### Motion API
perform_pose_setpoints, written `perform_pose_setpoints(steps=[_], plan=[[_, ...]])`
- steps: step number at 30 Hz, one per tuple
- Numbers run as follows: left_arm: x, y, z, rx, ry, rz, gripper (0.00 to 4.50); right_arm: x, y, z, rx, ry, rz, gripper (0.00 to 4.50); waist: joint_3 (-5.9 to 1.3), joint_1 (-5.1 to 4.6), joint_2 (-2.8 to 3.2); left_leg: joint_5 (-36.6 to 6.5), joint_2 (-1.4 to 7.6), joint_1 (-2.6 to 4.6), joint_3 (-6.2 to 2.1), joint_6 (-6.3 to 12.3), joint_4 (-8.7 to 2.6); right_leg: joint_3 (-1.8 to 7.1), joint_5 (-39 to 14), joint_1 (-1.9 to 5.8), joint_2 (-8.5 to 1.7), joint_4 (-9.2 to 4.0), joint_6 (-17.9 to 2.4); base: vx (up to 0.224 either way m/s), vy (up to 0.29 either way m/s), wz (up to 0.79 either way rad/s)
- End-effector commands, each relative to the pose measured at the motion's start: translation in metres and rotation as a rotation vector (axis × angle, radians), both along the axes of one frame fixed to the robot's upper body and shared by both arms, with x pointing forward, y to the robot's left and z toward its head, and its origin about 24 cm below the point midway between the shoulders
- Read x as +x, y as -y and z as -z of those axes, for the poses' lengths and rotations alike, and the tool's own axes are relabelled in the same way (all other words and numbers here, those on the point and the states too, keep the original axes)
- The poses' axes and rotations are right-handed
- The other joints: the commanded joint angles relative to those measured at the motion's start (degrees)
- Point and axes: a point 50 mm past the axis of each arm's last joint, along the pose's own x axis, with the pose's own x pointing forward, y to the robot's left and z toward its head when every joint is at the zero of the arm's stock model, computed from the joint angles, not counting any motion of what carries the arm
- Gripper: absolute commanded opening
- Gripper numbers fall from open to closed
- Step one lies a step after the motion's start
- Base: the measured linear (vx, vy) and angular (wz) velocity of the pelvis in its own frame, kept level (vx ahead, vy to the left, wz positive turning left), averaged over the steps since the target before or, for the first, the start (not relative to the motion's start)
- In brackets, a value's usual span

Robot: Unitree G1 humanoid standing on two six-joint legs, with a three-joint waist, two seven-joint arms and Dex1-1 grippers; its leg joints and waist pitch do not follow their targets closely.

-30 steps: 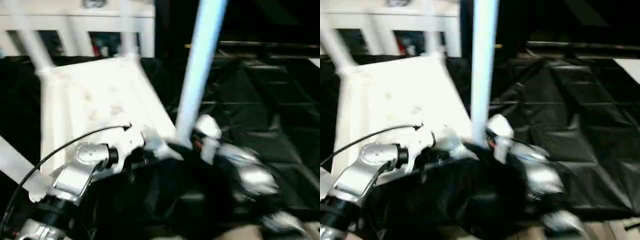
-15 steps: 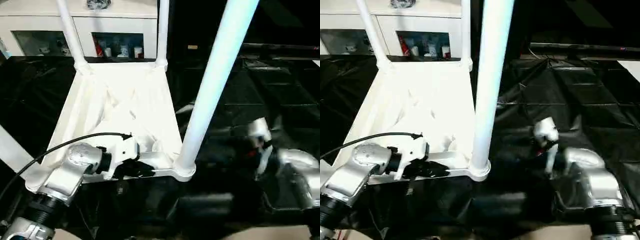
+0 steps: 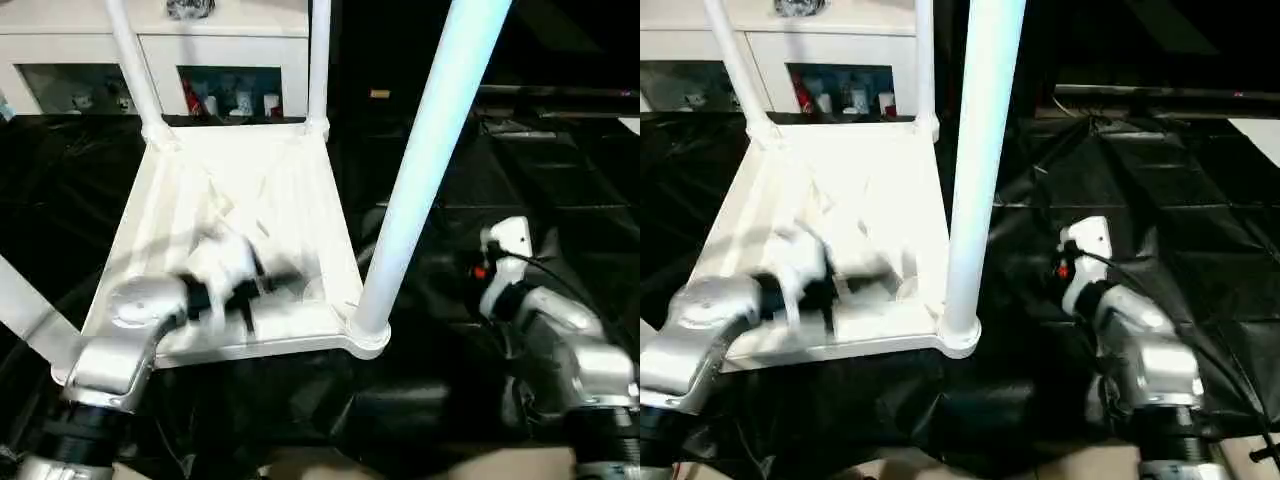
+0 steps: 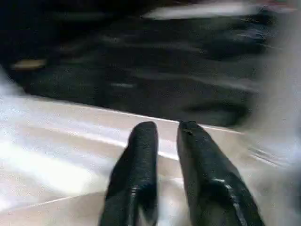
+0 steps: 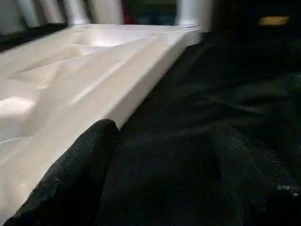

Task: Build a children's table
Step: Rotate leg to tighten

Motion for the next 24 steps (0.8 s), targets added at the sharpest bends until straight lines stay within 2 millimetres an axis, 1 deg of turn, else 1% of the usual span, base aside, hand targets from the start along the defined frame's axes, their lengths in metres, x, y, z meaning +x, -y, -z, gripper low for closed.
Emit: perform_pose_setpoints(steps=[1, 2, 3, 4, 5, 6, 7, 8, 9, 10, 11, 12, 13, 15, 16, 17, 18, 19, 20, 21, 22, 23, 24], plan=[[0.004, -0.016, -0.001, -0.047, 0.005, -0.225, 1.21, -0.005, -0.002, 0.001, -0.031, -0.01, 0.073, 4.1, -3.61, -0.37, -0.38, -5.22, 2.59, -0.04, -0.92, 2.15, -3.66, 3.73, -8.73, 2.89, -4.85, -4.17, -7.56, 0.0, 0.0, 0.0], [0.004, -0.019, -0.001, -0.072, 0.016, -0.275, 1.33, -0.007, -0.004, 0.002, -0.044, -0.005, 0.076, 4.23, -3.61, -0.43, -0.41, -5.3, 2.51, -0.07, -0.89, 2.35, -3.59, 3.72, -8.55, 2.89, -4.94, -4.26, -7.65, 0.0, 0.0, 0.0], [0.001, -0.026, 0.002, -0.134, -0.006, -0.434, 1.39, -0.012, -0.014, 0.001, -0.004, 0.011, 0.106, 4.32, -3.63, -0.66, -0.7, -5.4, 2.67, -0.2, -0.84, 2.32, -3.64, 3.8, -8.27, 3.04, -5.01, -4.17, -7.9, 0.0, 0.0, 0.0], [0.0, -0.026, 0.001, -0.142, 0.011, -0.463, 1.42, -0.013, -0.016, 0.0, 0.006, 0.016, 0.109, 4.36, -3.49, -0.61, -0.63, -5.67, 2.6, -0.29, -0.84, 2.75, -3.6, 3.77, -8.75, 2.97, -5.17, -4.4, -8.01, 0.0, 0.0, 0.0], [-0.002, -0.026, 0.0, -0.142, 0.036, -0.511, 1.45, -0.014, -0.019, 0.0, 0.007, 0.025, 0.12, 4.43, -3.42, -0.68, -0.99, -5.99, 2.54, -0.39, -0.88, 3.03, -3.67, 3.69, -9.61, 2.96, -5.06, -4.55, -7.72, 0.0, 0.0, 0.0], [-0.005, -0.025, 0.003, -0.125, 0.02, -0.553, 1.53, -0.014, -0.02, 0.0, -0.025, 0.041, 0.146, 4.47, -3.36, -0.63, -0.76, -6.56, 2.5, -0.25, -0.9, 3.07, -3.75, 3.71, -11.92, 2.81, -5.07, -4.9, -6.78, 0.0, 0.0, 0.0], [-0.005, -0.024, 0.004, -0.122, 0.016, -0.558, 1.66, -0.014, -0.02, 0.0, -0.031, 0.044, 0.151, 4.5, -3.29, -0.68, -0.99, -6.59, 2.68, -0.13, -0.94, 2.75, -3.84, 3.78, -12.48, 2.66, -5.0, -4.84, -6.34, 0.0, 0.0, 0.0], [-0.008, -0.023, 0.007, -0.133, 0.0, -0.598, 1.66, -0.013, -0.019, 0.001, -0.061, 0.057, 0.191, 4.5, -3.16, -0.7, -0.88, -6.89, 2.61, -0.11, -0.9, 2.68, -3.88, 3.78, -13.2, 2.52, -4.94, -5.01, -6.12, 0.0, 0.0, 0.0], [-0.013, -0.022, 0.009, -0.126, 0.026, -0.658, 1.66, -0.012, -0.015, 0.002, -0.109, 0.077, 0.274, 4.5, -3.07, -0.74, -1.06, -7.43, 2.82, -0.03, -0.9, 2.02, -3.95, 3.82, -13.99, 2.31, -5.08, -5.13, -5.91, 0.0, 0.0, 0.0], [-0.016, -0.02, 0.011, -0.121, 0.049, -0.698, 1.66, -0.011, -0.013, 0.006, -0.133, 0.036, 0.307, 4.5, -2.97, -0.78, -1.19, -7.95, 2.64, 0.02, -0.89, 1.58, -3.99, 3.87, -14.79, 2.31, -4.91, -5.29, -5.32, 0.0, 0.0, 0.0], [-0.019, -0.019, 0.013, -0.119, 0.062, -0.726, 1.66, -0.012, -0.013, 0.01, -0.132, -0.017, 0.296, 4.5, -2.96, -0.89, -1.2, -8.14, 2.56, -0.05, -0.93, 1.56, -4.02, 3.86, -14.61, 2.42, -4.71, -5.26, -5.17, 0.0, 0.0, 0.0], [-0.021, -0.018, 0.016, -0.119, 0.049, -0.742, 1.66, -0.014, -0.017, 0.012, -0.1, -0.049, 0.244, 4.5, -2.94, -0.87, -1.32, -9.09, 2.51, 0.04, -0.95, 1.64, -4.03, 3.89, -14.9, 2.44, -4.67, -5.4, -4.33, 0.0, 0.0, 0.0], [-0.024, -0.015, 0.019, -0.125, 0.042, -0.742, 1.66, -0.017, -0.021, 0.013, -0.095, -0.049, 0.207, 4.5, -3.0, -0.77, -1.23, -10.28, 2.5, 0.08, -0.98, 1.91, -4.03, 3.94, -15.42, 2.43, -4.76, -5.53, -3.69, 0.0, 0.0, 0.0], [-0.033, -0.007, 0.024, -0.119, 0.037, -0.74, 1.66, -0.027, -0.031, 0.014, -0.084, -0.026, 0.16, 4.5, -2.94, -0.63, -1.28, -10.87, 2.67, -0.1, -1.07, 1.94, -4.16, 3.99, -15.52, 2.37, -4.89, -5.78, -3.0, 0.0, 0.0, 0.0], [-0.034, -0.006, 0.026, -0.115, 0.03, -0.739, 1.66, -0.029, -0.032, 0.015, -0.073, -0.028, 0.158, 4.5, -3.0, -0.55, -1.15, -10.76, 2.71, -0.04, -1.12, 1.9, -4.14, 4.0, -14.89, 2.34, -4.89, -5.71, -2.93, 0.0, 0.0, 0.0], [-0.034, -0.005, 0.026, -0.124, 0.021, -0.735, 1.66, -0.031, -0.033, 0.016, -0.058, -0.037, 0.166, 4.5, -3.05, -0.66, -1.36, -10.56, 2.67, -0.18, -1.17, 2.01, -4.25, 3.96, -13.9, 2.41, -4.8, -5.54, -3.05, 0.0, 0.0, 0.0], [-0.035, -0.004, 0.026, -0.126, 0.015, -0.733, 1.66, -0.033, -0.033, 0.019, -0.043, -0.046, 0.182, 4.5, -2.98, -0.59, -0.99, -11.06, 2.69, -0.02, -1.2, 1.93, -4.31, 4.01, -14.11, 2.23, -4.88, -5.65, -3.37, 0.0, 0.0, 0.0], [-0.035, -0.004, 0.026, -0.127, 0.012, -0.732, 1.66, -0.034, -0.033, 0.02, -0.034, -0.052, 0.194, 4.5, -2.91, -0.7, -1.21, -11.92, 2.67, -0.02, -1.22, 1.73, -4.37, 3.96, -14.88, 2.23, -4.85, -5.75, -3.41, 0.0, 0.0, 0.0], [-0.034, -0.004, 0.027, -0.125, 0.009, -0.74, 1.66, -0.035, -0.034, 0.022, -0.031, -0.053, 0.206, 4.5, -2.88, -0.72, -1.22, -12.11, 2.67, -0.06, -1.25, 1.65, -4.43, 3.96, -15.23, 2.28, -4.87, -5.78, -3.37, 0.0, 0.0, 0.0], [-0.034, -0.004, 0.027, -0.122, 0.007, -0.748, 1.66, -0.035, -0.034, 0.023, -0.032, -0.053, 0.213, 4.5, -2.77, -0.8, -1.18, -12.7, 2.69, 0.0, -1.22, 1.32, -4.45, 3.97, -15.97, 2.13, -4.82, -5.86, -3.2, 0.0, 0.0, 0.0], [-0.034, -0.004, 0.027, -0.118, 0.006, -0.756, 1.66, -0.036, -0.035, 0.023, -0.027, -0.056, 0.214, 4.5, -2.74, -0.75, -0.55, -13.19, 2.63, 0.07, -1.31, 1.05, -4.47, 3.94, -16.34, 2.09, -4.82, -5.87, -3.12, 0.0, 0.0, 0.0], [-0.034, -0.004, 0.027, -0.116, 0.007, -0.758, 1.66, -0.037, -0.035, 0.023, -0.024, -0.057, 0.213, 4.5, -2.7, -0.93, -1.03, -13.72, 2.53, 0.03, -1.23, 0.94, -4.43, 3.95, -16.87, 2.12, -4.73, -6.12, -2.55, 0.0, 0.0, 0.0], [-0.034, -0.004, 0.027, -0.115, 0.006, -0.758, 1.66, -0.037, -0.035, 0.023, -0.021, -0.057, 0.214, 4.5, -2.79, -0.86, -0.99, -13.81, 2.49, 0.07, -1.29, 0.93, -4.42, 3.97, -17.3, 2.18, -4.8, -6.09, -2.26, 0.0, 0.0, 0.0]])
